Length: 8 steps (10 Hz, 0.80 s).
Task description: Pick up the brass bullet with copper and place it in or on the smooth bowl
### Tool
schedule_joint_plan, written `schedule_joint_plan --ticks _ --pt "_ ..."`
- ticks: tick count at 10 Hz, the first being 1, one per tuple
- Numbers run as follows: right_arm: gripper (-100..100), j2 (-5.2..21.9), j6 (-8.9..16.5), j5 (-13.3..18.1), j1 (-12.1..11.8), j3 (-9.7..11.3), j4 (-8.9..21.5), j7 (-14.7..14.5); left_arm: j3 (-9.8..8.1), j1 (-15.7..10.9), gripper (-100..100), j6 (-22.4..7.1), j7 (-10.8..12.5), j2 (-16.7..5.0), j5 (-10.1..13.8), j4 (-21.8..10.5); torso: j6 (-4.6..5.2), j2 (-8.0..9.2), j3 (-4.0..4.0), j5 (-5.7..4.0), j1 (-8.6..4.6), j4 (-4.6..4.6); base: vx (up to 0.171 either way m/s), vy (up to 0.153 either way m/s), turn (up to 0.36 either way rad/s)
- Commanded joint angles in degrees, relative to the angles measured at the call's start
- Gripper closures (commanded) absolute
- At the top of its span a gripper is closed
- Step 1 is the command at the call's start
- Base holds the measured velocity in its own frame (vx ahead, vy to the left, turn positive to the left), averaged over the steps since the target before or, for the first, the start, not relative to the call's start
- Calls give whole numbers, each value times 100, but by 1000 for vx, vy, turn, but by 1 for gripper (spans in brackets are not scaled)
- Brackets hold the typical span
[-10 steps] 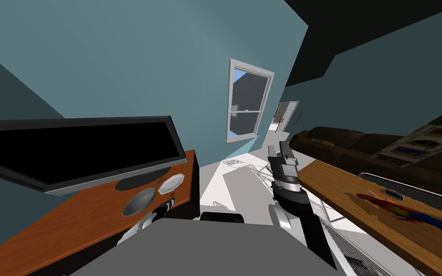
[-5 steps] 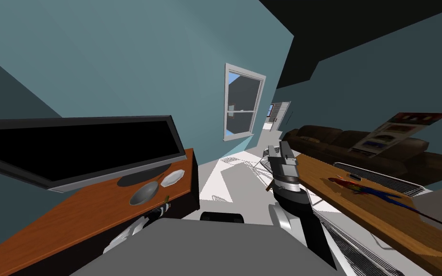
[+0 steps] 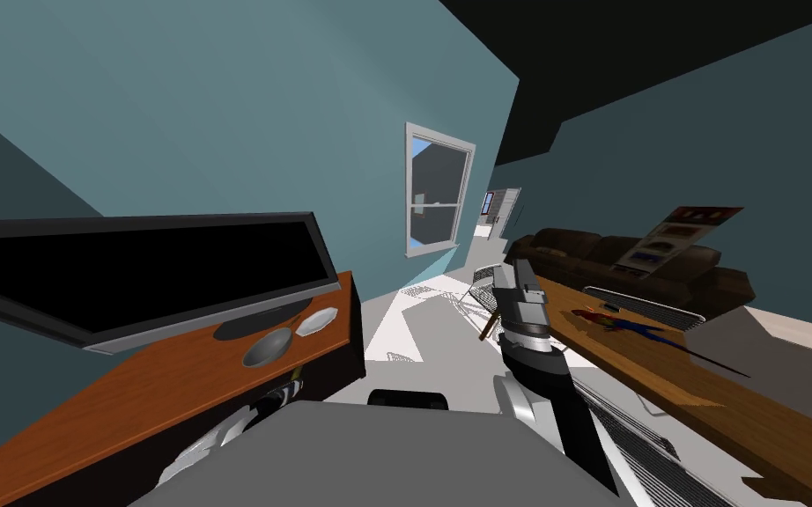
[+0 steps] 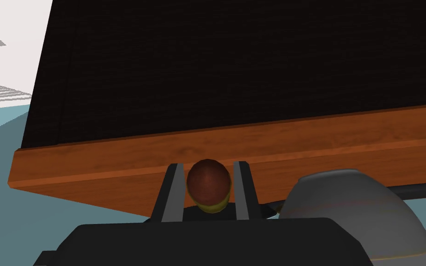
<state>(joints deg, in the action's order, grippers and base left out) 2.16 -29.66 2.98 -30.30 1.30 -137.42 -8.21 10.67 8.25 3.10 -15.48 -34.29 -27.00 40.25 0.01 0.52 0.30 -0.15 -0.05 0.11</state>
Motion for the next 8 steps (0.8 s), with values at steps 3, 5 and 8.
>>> schedule_joint_plan --ticks 3,5,8 --pt "0 0 0 0 0 0 0 0 361 82 100 206 222 -422 215 -78 0 -13 -7 -1 8 -1 -80 -10 -49" --pt "0 0 0 0 -1 0 0 0 535 113 100 343 338 -653 338 -142 1 -33 -17 0 14 -3 -27 1 -28" --pt "0 1 0 0 -2 -1 0 0 778 123 100 584 518 -999 532 -280 -1 -54 -28 1 18 -6 15 12 -2"
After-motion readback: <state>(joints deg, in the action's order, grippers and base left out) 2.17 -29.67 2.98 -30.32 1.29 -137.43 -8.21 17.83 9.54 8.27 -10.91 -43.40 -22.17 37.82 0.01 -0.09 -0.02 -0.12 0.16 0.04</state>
